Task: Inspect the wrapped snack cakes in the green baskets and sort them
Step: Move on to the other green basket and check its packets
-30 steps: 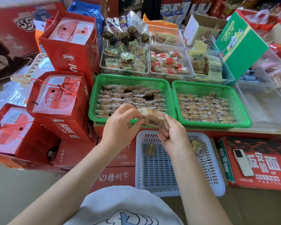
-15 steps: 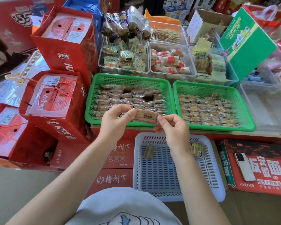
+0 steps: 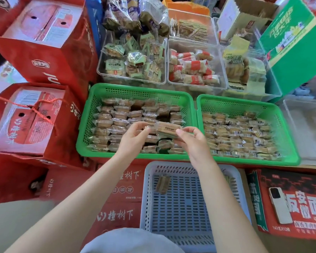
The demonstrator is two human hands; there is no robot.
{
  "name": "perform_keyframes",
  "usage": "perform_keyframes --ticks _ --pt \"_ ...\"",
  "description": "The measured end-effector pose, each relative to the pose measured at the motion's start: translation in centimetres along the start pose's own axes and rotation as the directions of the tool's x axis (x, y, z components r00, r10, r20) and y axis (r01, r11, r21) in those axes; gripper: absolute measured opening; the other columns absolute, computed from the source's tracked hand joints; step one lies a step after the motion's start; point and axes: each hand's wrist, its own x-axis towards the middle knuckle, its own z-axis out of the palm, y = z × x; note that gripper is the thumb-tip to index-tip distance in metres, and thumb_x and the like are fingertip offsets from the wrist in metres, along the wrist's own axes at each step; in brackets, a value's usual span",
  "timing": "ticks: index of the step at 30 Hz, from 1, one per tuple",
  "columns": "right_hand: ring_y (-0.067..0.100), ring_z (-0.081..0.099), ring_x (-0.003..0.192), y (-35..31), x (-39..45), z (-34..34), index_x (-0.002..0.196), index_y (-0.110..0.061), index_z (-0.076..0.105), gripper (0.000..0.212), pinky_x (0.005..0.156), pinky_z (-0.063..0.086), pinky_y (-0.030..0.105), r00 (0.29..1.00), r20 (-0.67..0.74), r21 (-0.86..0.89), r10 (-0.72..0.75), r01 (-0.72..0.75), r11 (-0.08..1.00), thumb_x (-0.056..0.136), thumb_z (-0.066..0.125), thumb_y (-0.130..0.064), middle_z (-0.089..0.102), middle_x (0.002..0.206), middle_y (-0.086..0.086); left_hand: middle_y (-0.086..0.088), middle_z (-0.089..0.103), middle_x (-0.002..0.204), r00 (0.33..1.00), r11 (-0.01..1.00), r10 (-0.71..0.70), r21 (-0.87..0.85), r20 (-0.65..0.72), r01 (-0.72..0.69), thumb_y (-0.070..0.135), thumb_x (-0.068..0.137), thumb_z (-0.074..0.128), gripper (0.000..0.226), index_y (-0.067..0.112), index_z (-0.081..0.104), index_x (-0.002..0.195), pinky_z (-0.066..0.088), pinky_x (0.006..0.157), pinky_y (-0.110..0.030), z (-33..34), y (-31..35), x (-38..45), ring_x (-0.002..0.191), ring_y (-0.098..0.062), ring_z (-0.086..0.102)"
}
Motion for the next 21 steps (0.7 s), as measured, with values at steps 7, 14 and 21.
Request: perform_keyframes --ticks 7,14,21 --pt "0.03 0.067 0.098 -1.4 8.4 1.3 0.09 -0.024 0.063 0.016 0.087 0.057 0.044 0.982 -0.135 -0.334 -0.136 0.084 0.939 0.087 0.075 -0.034 0.067 0.103 0.008 -0.005 0.016 0.168 0.968 0.535 0.155 0.807 0.196 -0.249 0.041 0.105 0.043 0.061 0.017 0.025 0.159 0.007 0.127 -0.042 1.7 -5.5 6.0 0.156 -0.023 0.005" --pt "0.009 0.05 0.074 -0.8 12.9 3.1 0.091 -0.016 0.06 0.019 0.071 0.035 0.023 0.94 0.063 -0.792 -0.335 0.251 0.556 0.089 0.072 -0.031 0.042 0.105 0.003 -0.001 -0.007 0.17 0.962 0.361 0.06 0.892 0.268 -0.271 0.047 0.107 0.031 0.067 0.02 0.005 0.162 -0.004 0.124 -0.044 3.6 -4.9 11.2 0.156 -0.021 -0.011" --pt "0.027 0.048 0.089 0.5 14.4 6.3 0.087 -0.012 0.054 0.021 0.072 0.047 0.035 0.894 0.223 -0.879 -0.389 0.358 0.317 0.088 0.07 -0.026 0.04 0.103 0.009 -0.002 -0.009 0.17 0.959 0.275 0.048 0.919 0.28 -0.282 0.051 0.106 0.026 0.07 0.02 -0.002 0.162 -0.006 0.126 -0.045 3.3 -5.9 13.0 0.156 -0.021 -0.011"
